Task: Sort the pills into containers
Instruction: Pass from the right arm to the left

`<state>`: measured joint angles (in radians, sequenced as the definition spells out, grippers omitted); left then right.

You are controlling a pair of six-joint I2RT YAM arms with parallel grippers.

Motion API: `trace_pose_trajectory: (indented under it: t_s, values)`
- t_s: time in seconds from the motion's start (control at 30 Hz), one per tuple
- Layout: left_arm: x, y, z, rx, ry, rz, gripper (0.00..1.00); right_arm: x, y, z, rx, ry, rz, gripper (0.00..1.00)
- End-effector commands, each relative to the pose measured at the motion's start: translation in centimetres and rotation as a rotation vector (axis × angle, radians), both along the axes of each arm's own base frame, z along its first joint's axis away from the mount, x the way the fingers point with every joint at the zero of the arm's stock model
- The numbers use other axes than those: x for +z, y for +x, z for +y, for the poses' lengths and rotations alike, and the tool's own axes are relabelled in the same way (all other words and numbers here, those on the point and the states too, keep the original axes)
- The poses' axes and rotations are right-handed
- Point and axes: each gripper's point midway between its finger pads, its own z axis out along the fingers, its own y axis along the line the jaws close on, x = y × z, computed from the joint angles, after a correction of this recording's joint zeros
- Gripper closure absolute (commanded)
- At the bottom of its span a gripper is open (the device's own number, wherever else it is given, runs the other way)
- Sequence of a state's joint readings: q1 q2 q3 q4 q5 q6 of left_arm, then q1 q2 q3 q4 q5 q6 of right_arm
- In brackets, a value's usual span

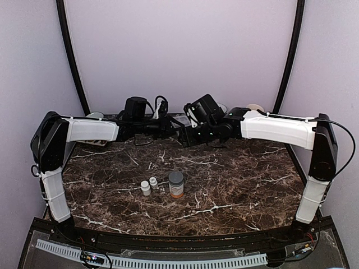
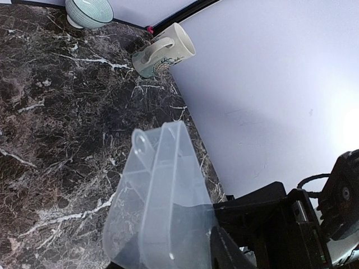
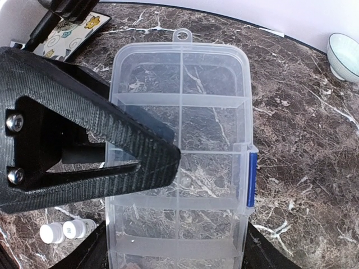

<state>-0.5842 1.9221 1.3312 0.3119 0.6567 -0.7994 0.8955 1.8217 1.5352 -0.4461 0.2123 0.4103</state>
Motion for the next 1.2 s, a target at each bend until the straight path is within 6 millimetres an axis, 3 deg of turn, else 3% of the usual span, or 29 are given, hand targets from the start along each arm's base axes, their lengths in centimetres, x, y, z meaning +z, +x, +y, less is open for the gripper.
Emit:
trace_pose_trajectory:
  t_s: [0.0,0.23,0.6,0.83,1.07,1.17]
  values:
    - [0.8,-0.4,0.5,-0.002,-0.023,-0.005,0.63,2.2,0.9,0.8,-0.021,0.063,-0.04,0.85]
    - [1.0,-1.1,1.0,0.012,-0.044,0.003,0.64,1.6,1.2,0.8,-0.031,0.055,-0.042,0.85]
    - [1.6,-1.5,1.9,0.04,-0.049,-0.009,0.57,1.0,1.4,1.3,-0.023,0.048,-0.036,0.85]
    - [1.4,-1.6,1.7,0.031,-0.063,0.002,0.63,0.8,1.2,1.8,-0.006,0.055,-0.026,0.85]
    - [1.5,-1.5,1.6,0.018,-0.077,-0.008,0.89,0.9,1.1,2.1,0.0,0.059,-0.026,0.84]
    - [1.4,-1.5,2.0,0.011,-0.088,-0.017,0.96,1.5,1.0,2.2,0.009,0.068,-0.032,0.73]
